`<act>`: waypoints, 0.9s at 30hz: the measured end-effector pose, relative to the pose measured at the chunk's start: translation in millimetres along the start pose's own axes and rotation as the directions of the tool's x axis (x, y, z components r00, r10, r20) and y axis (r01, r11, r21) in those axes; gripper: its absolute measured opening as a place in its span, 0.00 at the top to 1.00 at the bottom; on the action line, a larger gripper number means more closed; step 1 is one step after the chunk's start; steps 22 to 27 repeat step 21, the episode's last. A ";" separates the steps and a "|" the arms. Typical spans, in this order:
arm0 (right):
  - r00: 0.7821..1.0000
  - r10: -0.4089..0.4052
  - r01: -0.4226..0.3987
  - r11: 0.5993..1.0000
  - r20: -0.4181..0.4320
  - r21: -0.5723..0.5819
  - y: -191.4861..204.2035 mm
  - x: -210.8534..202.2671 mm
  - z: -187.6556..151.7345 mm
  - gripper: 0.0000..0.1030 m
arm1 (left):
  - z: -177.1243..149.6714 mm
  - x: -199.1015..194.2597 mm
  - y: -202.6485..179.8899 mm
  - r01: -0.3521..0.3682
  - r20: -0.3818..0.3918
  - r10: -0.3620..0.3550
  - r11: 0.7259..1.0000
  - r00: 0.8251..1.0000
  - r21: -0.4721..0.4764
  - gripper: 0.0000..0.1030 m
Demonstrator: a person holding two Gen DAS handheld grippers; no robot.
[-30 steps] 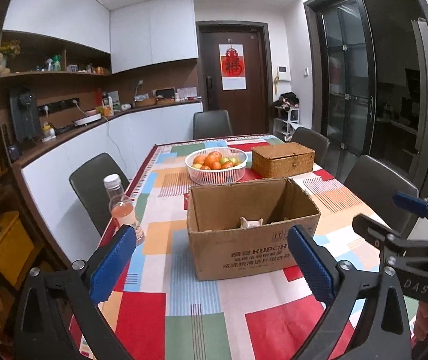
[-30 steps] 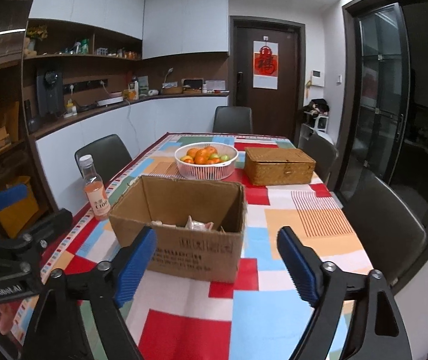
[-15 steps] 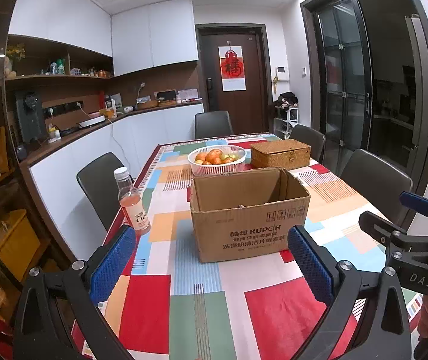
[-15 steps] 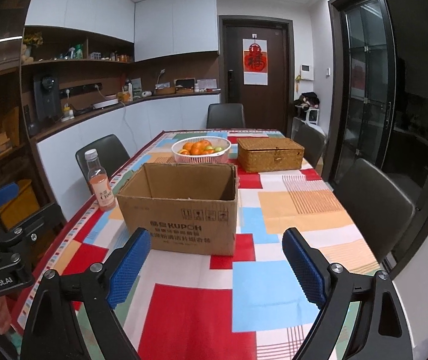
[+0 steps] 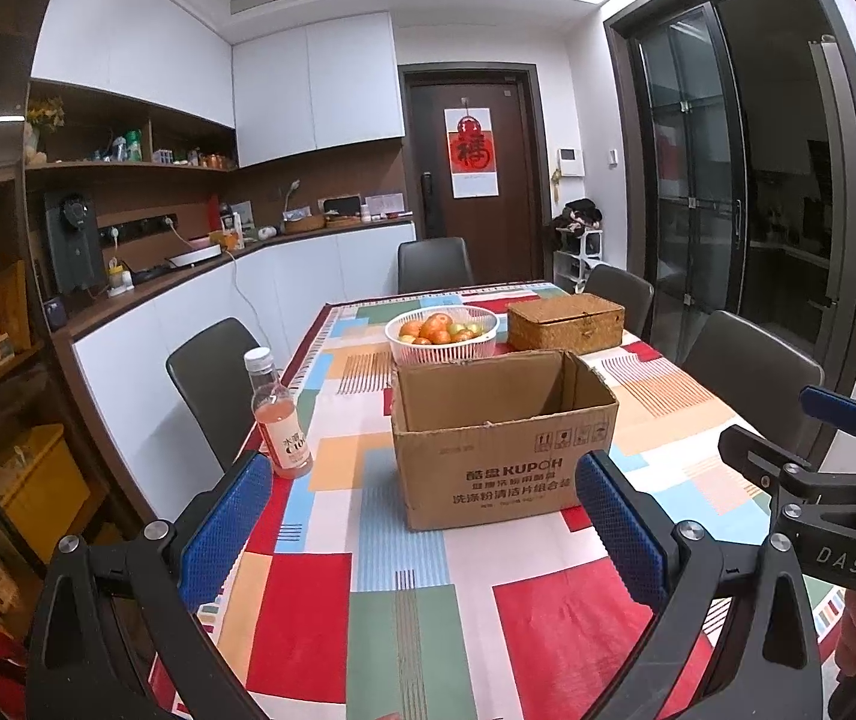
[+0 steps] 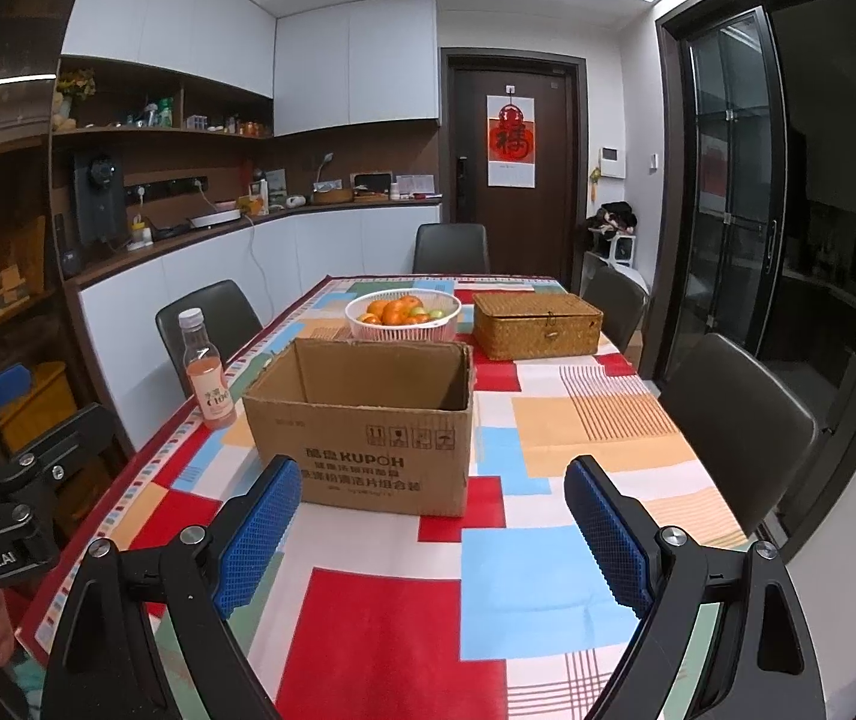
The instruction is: Organize snacks
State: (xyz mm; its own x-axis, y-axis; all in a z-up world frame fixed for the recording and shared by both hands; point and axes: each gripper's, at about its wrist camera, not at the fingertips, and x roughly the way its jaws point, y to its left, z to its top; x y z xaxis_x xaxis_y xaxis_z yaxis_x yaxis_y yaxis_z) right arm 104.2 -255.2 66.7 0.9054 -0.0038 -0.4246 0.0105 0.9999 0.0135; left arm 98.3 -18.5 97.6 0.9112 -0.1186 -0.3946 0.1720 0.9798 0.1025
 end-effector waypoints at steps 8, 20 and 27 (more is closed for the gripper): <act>1.000 -0.009 0.009 1.000 0.010 -0.007 -0.1 -3.0 0.4 0.12 | -1.8 -1.8 0.6 -0.002 0.002 0.002 1.000 1.000 -0.002 0.00; 1.000 -0.008 0.008 1.000 0.004 -0.011 1.4 -2.3 1.3 0.12 | -2.6 -0.3 2.1 0.000 -0.008 -0.001 1.000 1.000 -0.012 0.00; 1.000 -0.007 0.007 1.000 0.003 -0.011 1.3 -2.0 1.5 0.12 | -2.0 0.6 3.0 -0.001 -0.008 0.001 1.000 1.000 -0.012 0.00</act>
